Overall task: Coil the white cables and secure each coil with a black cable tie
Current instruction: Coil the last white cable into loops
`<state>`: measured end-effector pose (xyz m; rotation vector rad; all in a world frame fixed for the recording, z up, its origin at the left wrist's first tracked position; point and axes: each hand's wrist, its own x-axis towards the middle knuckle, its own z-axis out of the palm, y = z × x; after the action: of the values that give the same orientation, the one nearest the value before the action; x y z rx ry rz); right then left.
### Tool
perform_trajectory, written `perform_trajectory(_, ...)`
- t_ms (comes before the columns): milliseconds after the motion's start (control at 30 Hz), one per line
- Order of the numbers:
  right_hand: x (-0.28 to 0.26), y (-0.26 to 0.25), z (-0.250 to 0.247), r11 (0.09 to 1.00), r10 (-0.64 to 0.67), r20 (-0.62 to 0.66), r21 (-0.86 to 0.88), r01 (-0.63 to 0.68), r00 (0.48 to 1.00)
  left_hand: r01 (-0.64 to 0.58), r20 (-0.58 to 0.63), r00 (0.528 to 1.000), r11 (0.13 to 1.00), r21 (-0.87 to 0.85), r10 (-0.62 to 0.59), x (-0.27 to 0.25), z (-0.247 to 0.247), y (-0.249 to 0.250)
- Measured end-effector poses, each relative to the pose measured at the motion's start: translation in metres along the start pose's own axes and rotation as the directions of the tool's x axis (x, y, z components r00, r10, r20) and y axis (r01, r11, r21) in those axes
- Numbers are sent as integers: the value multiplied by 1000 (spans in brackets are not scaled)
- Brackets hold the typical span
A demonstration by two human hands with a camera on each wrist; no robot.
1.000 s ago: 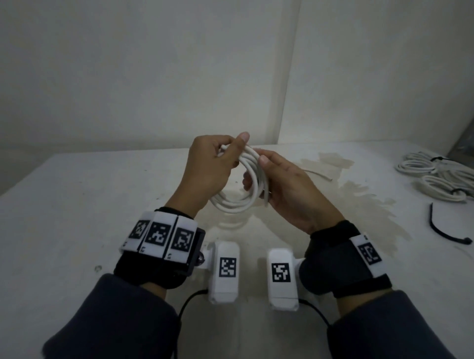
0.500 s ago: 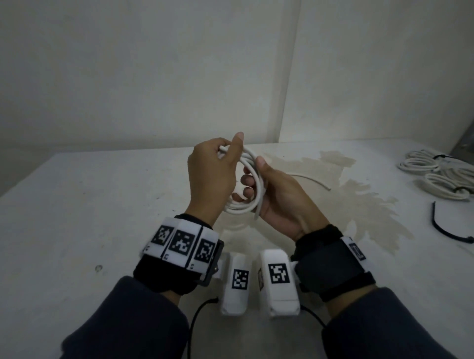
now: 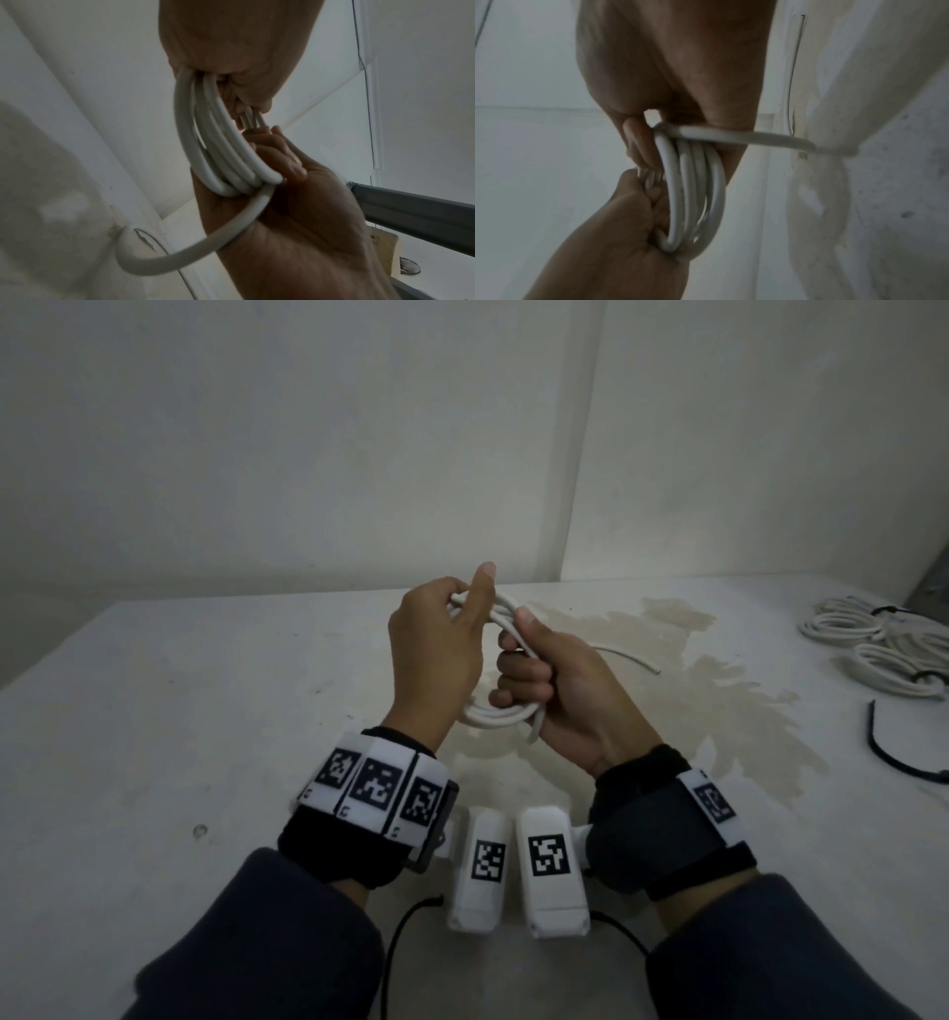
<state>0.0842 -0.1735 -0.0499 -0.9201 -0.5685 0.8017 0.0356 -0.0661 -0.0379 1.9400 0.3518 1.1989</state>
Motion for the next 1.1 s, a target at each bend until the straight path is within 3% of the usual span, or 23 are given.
perform_trajectory(67, -1, -2, -1, 999, -42, -29, 10, 42, 999, 120, 133, 985, 989, -89, -108, 3, -2, 6)
perform_trajectory(133, -2, -6, -4, 995, -85, -51, 57, 88, 995, 355, 267, 919, 902, -245, -289, 7, -5, 9)
perform_trajectory(167, -2, -9, -5, 988, -105, -54, 107, 110, 993, 505, 351, 849, 800, -325, -394, 9, -7, 9)
perform_trajectory(233, -3, -14, -8, 960, -143, -29, 239, 146, 989, 754, 542, 643, 572, -322, -542, 8, -11, 5)
perform_trajectory(300, -4, -16, -11, 921, -168, 22, 361, 149, 986, 825, 666, 432, 564, -20, -608, 0, -11, -3)
perform_trajectory(367, -4, -16, -10, 890, -175, 82, 439, 122, 981, 766, 717, 257, 589, 258, -648, -11, -8, -6)
perform_trajectory(400, -5, -15, -9, 884, -173, 106, 455, 107, 979, 758, 729, 206, 577, 304, -653, -15, -5, -7)
perform_trajectory(433, -5, -14, -8, 883, -169, 122, 460, 95, 978, 769, 740, 189, 566, 297, -645, -18, -2, -9)
perform_trajectory(467, -4, -13, -7, 886, -163, 127, 455, 88, 978, 796, 750, 209, 554, 243, -628, -19, 1, -11)
perform_trajectory(533, -2, -10, -7, 898, -148, 81, 428, 100, 986, 843, 739, 331, 536, 47, -587, -17, 4, -15)
perform_trajectory(633, 5, -4, -15, 913, -128, -125, 372, 166, 984, 828, 617, 540, 492, -268, -572, -10, 3, -20)
perform_trajectory(700, 9, 2, -23, 914, -113, -267, 351, 206, 957, 782, 518, 622, 423, -458, -588, -5, 1, -21)
perform_trajectory(767, 12, 7, -30, 897, -79, -343, 386, 217, 936, 711, 440, 695, 451, -540, -569, -3, -1, -19)
perform_trajectory(833, 12, 8, -34, 888, -37, -358, 417, 195, 933, 634, 366, 769, 549, -544, -524, -2, -2, -19)
perform_trajectory(933, 10, 8, -30, 912, 3, -313, 391, 126, 950, 553, 312, 832, 640, -534, -459, 2, -5, -20)
perform_trajectory(1100, 8, 7, -21, 944, 61, -186, 329, 4, 981, 526, 336, 850, 671, -522, -405, 7, -12, -19)
